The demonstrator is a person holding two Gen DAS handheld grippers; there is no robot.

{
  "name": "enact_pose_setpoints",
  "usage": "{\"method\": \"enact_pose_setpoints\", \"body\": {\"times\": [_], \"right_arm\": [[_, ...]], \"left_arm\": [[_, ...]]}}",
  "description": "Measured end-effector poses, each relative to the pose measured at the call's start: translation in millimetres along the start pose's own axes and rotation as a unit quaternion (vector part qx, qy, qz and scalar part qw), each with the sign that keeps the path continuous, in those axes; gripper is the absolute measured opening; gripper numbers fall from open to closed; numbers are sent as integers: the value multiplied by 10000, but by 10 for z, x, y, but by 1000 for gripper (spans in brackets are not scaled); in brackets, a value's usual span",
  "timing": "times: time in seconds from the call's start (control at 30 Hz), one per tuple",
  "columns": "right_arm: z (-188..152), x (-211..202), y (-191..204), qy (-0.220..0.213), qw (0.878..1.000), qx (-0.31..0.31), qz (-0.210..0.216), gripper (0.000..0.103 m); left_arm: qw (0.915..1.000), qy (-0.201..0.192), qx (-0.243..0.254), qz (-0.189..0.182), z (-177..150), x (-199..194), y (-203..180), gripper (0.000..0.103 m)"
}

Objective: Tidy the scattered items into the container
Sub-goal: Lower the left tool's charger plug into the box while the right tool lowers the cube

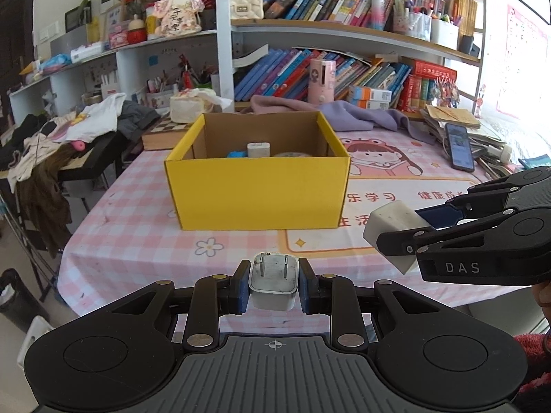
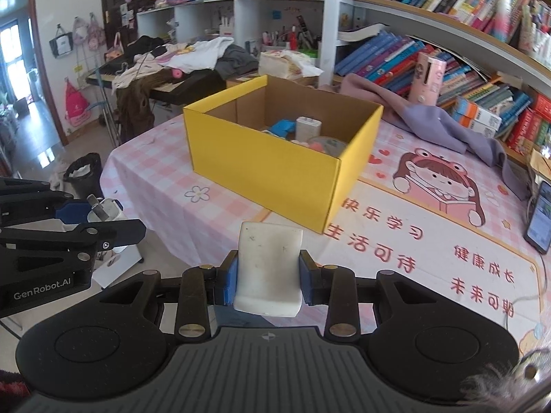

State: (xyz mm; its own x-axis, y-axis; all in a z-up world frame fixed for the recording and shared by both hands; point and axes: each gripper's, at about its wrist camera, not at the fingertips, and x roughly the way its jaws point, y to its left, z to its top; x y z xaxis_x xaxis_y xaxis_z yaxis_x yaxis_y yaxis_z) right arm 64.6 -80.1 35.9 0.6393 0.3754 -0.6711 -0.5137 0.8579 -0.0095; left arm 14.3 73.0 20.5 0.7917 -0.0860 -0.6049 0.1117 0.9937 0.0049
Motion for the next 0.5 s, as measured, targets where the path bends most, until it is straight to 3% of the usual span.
{"method": "enact_pose_setpoints", "body": {"times": [0.5], "right_arm": [[135,188,129,259,9986,-420,196,32]], "left_arm": [[9994,263,-139,-173,47,216,207,26]]}}
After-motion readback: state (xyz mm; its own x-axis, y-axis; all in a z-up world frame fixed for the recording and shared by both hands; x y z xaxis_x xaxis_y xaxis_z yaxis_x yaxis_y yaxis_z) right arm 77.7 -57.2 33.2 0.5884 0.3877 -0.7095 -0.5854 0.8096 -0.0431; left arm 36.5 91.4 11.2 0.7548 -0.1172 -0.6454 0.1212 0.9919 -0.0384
